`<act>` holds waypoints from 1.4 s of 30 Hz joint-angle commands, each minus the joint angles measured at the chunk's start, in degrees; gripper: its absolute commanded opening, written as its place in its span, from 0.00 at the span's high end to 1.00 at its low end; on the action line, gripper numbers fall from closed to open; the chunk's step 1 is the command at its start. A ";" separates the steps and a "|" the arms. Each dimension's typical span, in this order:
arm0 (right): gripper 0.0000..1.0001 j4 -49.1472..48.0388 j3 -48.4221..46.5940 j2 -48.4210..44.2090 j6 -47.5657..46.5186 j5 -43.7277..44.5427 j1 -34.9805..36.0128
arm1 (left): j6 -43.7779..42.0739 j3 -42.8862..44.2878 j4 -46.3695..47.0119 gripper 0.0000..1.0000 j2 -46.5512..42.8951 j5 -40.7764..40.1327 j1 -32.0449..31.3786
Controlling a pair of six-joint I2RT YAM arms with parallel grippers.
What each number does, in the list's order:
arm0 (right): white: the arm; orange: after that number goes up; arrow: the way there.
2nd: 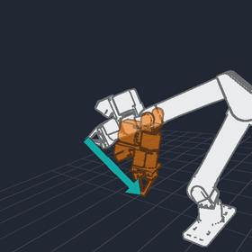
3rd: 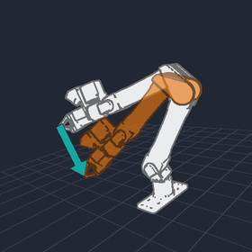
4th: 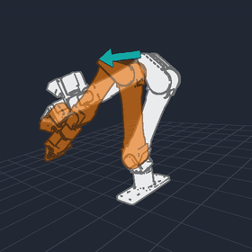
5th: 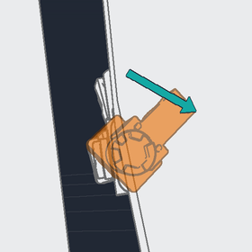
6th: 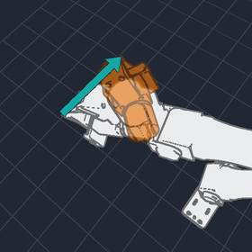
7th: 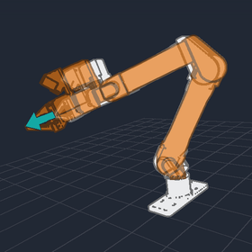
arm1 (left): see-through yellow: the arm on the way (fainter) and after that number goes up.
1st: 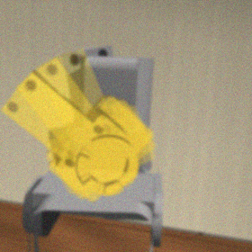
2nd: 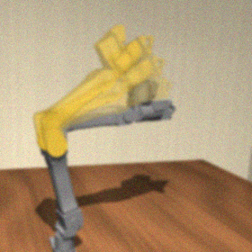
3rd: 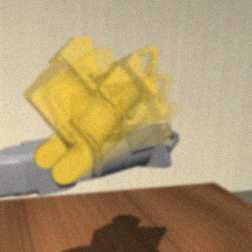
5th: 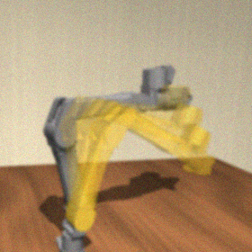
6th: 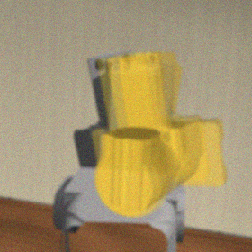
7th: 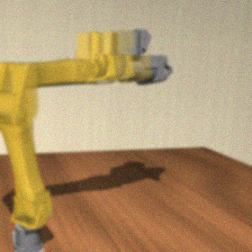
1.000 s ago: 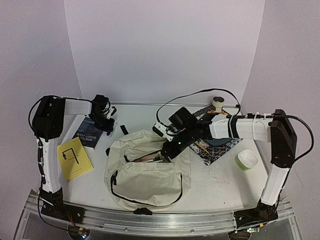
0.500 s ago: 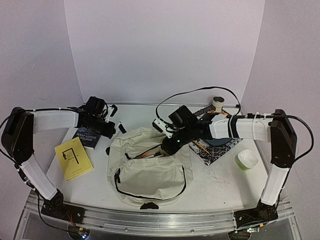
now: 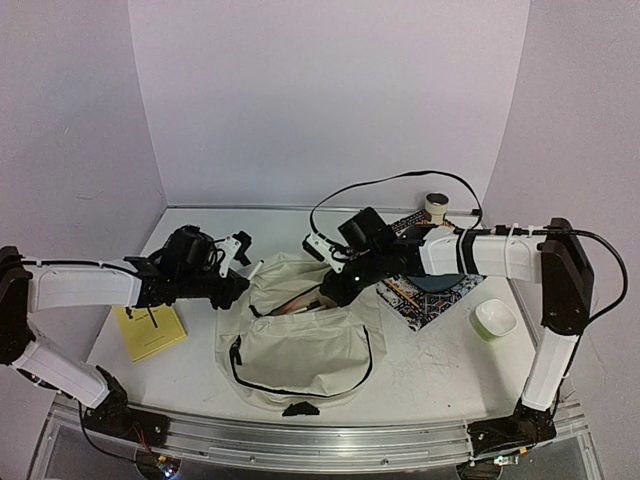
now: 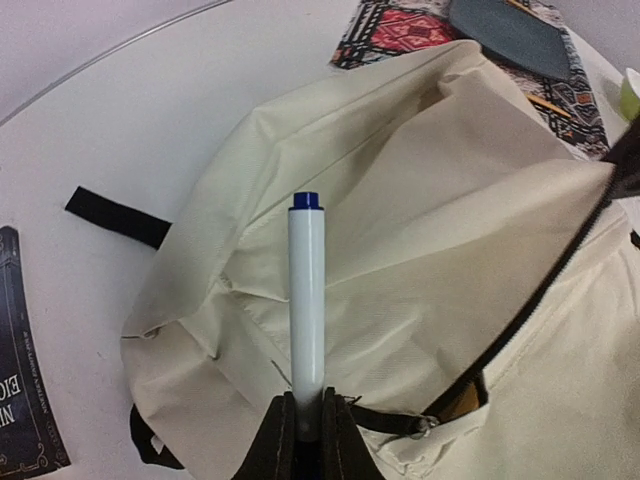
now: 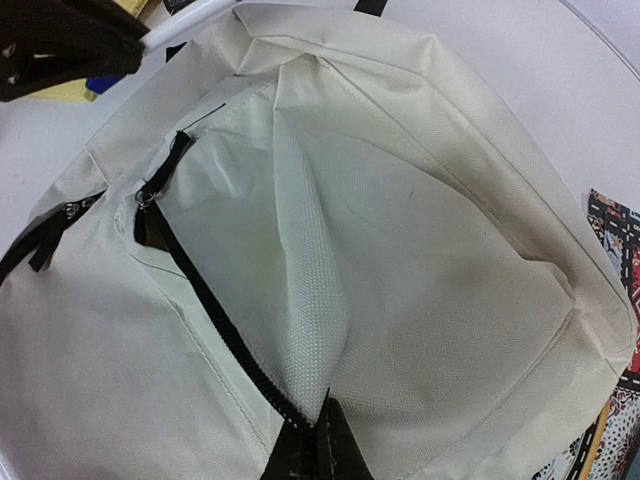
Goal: Pack the student bag
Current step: Place the pen in the lower front pocket of the bag.
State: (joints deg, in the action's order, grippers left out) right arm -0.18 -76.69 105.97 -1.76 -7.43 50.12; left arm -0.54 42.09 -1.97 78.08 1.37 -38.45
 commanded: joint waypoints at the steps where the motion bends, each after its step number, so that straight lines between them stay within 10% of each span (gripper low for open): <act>1: 1.00 -2.63 -2.95 0.45 0.29 -2.25 -0.66 | -4.22 -3.79 8.05 1.00 -5.10 -0.20 -3.85; 20: 1.00 -2.54 -2.53 -0.07 3.77 -5.75 -0.96 | -14.30 -3.22 10.54 1.00 2.74 -10.47 -20.68; 42: 1.00 -2.54 -0.09 -1.95 4.83 -9.94 -0.94 | -32.94 7.23 22.87 1.00 21.66 -22.48 -21.74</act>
State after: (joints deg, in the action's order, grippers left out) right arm -0.91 -76.86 106.00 2.13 -14.73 49.15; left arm -27.97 48.73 11.87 98.70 -16.80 -59.99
